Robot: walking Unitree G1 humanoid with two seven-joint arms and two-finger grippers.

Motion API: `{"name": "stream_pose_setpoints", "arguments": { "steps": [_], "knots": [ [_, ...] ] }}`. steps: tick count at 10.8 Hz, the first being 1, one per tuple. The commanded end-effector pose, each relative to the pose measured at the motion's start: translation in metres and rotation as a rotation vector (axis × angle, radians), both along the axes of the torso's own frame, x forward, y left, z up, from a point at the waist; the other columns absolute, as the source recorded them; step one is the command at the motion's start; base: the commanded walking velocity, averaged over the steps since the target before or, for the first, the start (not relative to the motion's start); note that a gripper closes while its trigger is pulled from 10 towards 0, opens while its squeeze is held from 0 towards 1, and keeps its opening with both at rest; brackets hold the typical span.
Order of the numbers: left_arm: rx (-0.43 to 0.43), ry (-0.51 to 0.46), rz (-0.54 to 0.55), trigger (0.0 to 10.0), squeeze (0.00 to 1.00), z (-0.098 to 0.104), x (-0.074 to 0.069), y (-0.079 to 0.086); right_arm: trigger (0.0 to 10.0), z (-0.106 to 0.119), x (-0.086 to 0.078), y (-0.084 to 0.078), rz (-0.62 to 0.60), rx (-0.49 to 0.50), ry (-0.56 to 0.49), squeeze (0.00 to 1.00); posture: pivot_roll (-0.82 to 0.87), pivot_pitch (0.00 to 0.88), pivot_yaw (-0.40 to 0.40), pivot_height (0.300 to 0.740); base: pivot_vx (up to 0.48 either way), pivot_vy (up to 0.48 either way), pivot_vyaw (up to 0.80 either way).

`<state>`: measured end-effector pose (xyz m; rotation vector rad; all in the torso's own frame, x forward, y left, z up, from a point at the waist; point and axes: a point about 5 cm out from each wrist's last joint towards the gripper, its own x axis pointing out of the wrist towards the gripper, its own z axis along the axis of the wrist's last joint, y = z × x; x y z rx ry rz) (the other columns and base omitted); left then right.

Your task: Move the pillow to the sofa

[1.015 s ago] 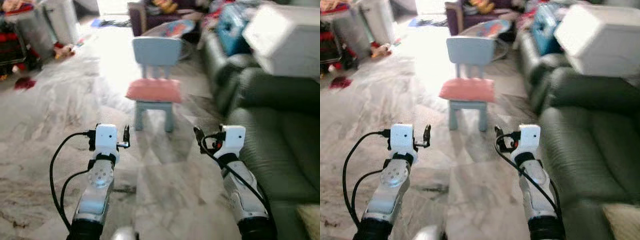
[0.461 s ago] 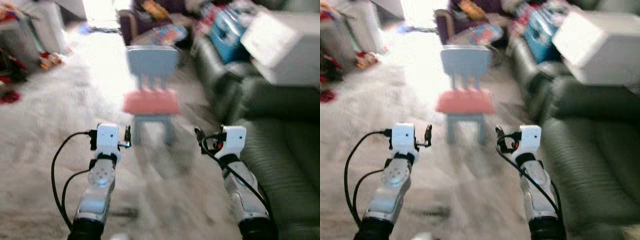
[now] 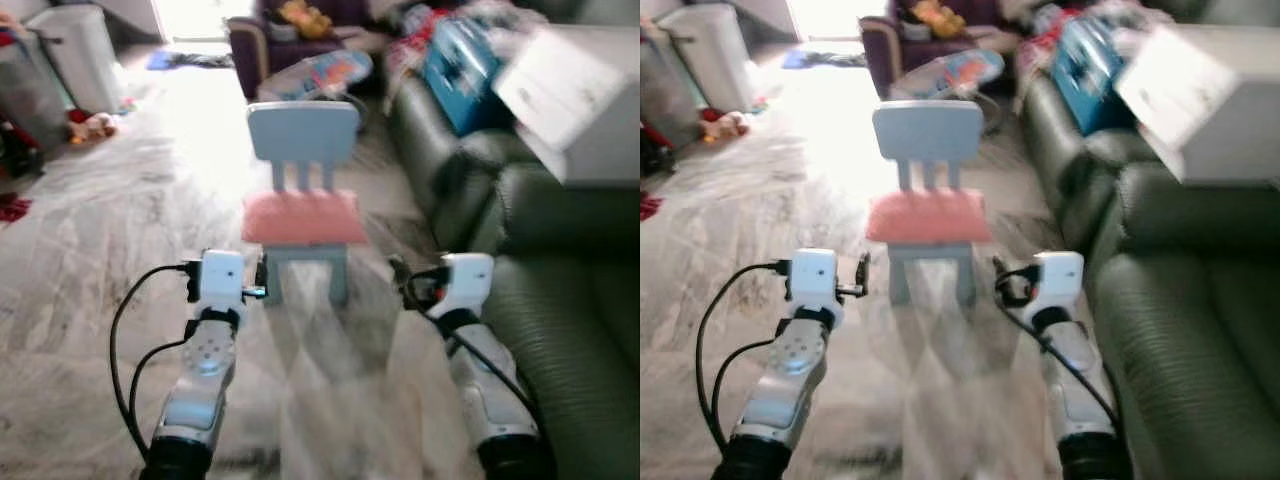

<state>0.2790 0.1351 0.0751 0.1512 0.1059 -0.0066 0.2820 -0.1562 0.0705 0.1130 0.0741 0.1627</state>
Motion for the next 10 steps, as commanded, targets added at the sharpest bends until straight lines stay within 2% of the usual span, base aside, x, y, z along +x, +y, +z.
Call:
{"name": "stream_pose_setpoints", "arguments": {
  "steps": [1,9,10],
  "knots": [
    [0.011,0.003,0.027,10.0,0.0,0.001,0.0,0.008,10.0,0.005,0.003,0.008,0.015,0.015,-0.022,0.0,-0.02,0.0,-0.023,0.74,0.465,0.0,0.0],
    [0.007,0.039,0.095,10.0,0.0,-0.003,0.0,0.019,10.0,0.002,0.0,0.009,0.025,0.008,-0.012,0.0,-0.02,0.0,-0.022,0.74,0.466,0.0,0.0],
    [0.009,0.039,0.096,10.0,0.0,-0.003,0.0,0.019,10.0,0.002,0.0,0.009,0.031,0.01,-0.015,0.0,-0.02,0.0,-0.022,0.74,0.356,0.322,0.0]
  ]
}}
